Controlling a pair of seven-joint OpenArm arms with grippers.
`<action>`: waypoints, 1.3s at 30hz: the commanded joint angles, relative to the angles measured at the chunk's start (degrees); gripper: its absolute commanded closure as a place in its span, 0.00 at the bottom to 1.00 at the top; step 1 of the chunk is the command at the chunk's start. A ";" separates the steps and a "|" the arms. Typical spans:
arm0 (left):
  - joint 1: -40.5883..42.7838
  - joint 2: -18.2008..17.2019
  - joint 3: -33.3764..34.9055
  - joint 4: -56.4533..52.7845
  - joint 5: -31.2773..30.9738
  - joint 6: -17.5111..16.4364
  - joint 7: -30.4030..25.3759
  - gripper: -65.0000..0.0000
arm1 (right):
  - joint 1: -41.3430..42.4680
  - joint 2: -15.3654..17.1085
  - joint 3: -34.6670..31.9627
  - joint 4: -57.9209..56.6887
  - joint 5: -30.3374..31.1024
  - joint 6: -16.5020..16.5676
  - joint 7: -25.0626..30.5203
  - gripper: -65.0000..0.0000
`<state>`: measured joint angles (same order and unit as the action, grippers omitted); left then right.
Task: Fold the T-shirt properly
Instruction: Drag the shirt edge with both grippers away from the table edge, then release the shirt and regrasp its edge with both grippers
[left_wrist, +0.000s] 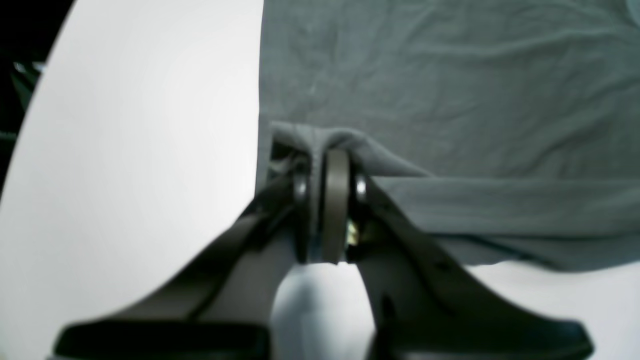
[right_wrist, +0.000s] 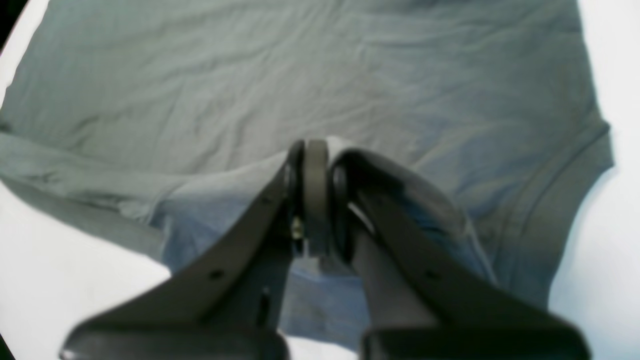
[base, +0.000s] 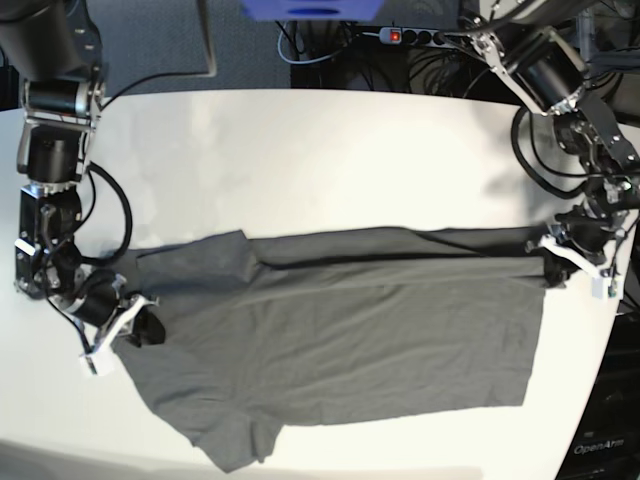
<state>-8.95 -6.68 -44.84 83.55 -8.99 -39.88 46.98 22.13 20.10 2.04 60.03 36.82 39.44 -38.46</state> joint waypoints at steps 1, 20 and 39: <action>-1.29 -0.93 0.05 -0.34 -0.02 -0.12 -2.81 0.96 | 1.30 1.05 0.20 0.94 1.12 0.56 2.28 1.00; -1.56 -1.98 0.14 -11.15 6.93 -0.12 -15.73 0.68 | -0.20 -0.36 1.52 0.76 -16.11 -7.31 13.36 0.75; 14.27 11.29 -0.57 -1.39 6.75 -0.12 -57.05 0.67 | -19.71 -11.17 10.40 26.43 -42.40 -7.66 22.15 0.76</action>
<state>5.74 4.89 -45.41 81.47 -1.32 -39.66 -8.54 1.30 8.29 12.38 85.17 -7.33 31.90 -18.35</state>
